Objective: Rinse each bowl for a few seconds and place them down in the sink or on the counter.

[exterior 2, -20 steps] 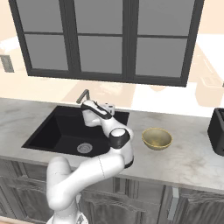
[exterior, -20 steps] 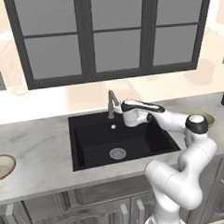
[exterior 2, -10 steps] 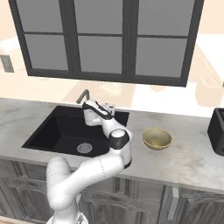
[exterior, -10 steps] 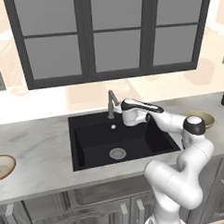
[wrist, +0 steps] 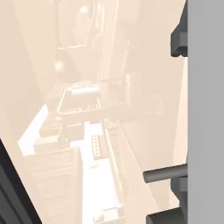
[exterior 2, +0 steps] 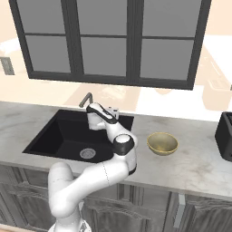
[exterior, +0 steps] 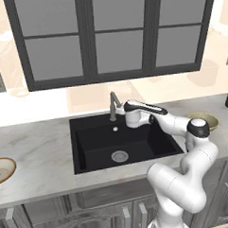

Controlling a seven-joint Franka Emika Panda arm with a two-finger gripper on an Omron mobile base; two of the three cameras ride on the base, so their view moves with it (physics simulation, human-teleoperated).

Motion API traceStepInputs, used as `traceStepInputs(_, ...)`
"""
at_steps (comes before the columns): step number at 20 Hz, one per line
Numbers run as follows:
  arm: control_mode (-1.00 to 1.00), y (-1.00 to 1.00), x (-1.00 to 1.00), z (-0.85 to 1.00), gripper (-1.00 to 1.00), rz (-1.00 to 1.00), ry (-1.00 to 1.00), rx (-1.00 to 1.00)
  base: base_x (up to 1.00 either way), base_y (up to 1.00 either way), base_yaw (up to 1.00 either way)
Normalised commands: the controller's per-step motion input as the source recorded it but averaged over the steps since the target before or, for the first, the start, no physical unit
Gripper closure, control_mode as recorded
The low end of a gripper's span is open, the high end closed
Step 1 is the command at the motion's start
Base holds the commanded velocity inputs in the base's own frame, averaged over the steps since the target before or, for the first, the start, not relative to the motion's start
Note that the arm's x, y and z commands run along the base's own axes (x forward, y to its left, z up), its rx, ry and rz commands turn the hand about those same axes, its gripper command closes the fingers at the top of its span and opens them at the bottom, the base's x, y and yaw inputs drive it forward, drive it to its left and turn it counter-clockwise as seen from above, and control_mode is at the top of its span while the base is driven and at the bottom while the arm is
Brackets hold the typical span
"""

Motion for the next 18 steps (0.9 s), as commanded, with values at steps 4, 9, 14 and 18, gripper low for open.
traceStepInputs(4,-1.00,0.00,0.21,-0.23,1.00,0.00,0.00,0.01,0.00,0.00,0.00)
traceStepInputs(9,-1.00,-0.05,0.06,-0.16,1.00,0.00,0.00,0.01,0.00,0.00,0.00)
traceStepInputs(14,-1.00,-0.29,-0.11,-0.11,1.00,-0.02,0.00,0.00,0.00,0.00,0.00)
traceStepInputs(18,-1.00,-0.32,-0.09,-0.13,1.00,-0.05,0.00,0.00,0.00,0.00,0.00)
